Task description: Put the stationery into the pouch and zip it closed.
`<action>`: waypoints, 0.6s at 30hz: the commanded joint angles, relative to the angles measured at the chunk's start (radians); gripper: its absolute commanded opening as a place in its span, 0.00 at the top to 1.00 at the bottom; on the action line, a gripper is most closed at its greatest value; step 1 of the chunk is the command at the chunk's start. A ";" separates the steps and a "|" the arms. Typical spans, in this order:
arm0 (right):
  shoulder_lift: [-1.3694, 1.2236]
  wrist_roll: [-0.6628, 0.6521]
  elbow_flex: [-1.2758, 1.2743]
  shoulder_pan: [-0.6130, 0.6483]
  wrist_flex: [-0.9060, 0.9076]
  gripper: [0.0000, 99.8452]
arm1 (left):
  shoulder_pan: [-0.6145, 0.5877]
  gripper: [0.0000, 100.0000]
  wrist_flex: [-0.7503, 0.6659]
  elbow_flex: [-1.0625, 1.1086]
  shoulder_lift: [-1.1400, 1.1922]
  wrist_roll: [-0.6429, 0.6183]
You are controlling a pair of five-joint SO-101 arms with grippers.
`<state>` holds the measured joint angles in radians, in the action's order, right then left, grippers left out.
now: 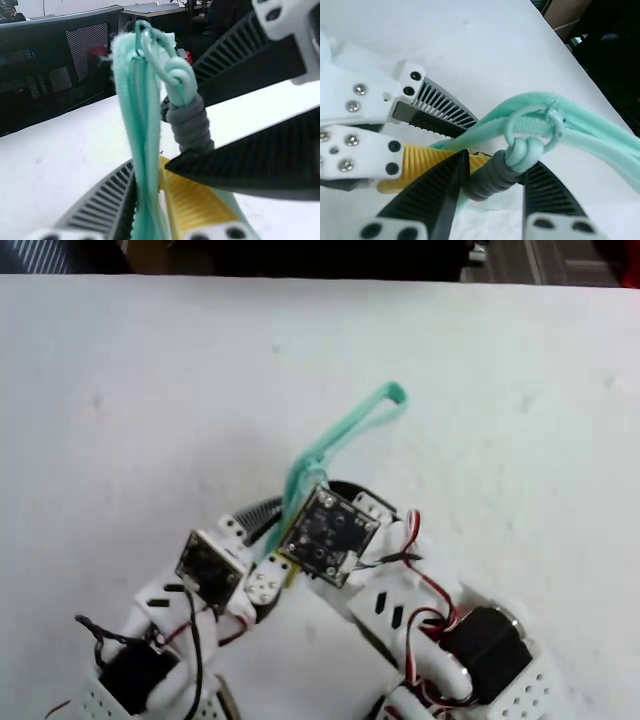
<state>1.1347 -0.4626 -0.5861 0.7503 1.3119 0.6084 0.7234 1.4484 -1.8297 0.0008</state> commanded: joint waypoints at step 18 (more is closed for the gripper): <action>0.111 -0.011 -0.018 -0.015 -0.012 0.87 | -0.008 0.98 0.012 -0.014 0.002 -0.006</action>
<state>1.2375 -0.4641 -0.6107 0.7503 1.3119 0.6114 0.7234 1.4484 -1.8297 0.0008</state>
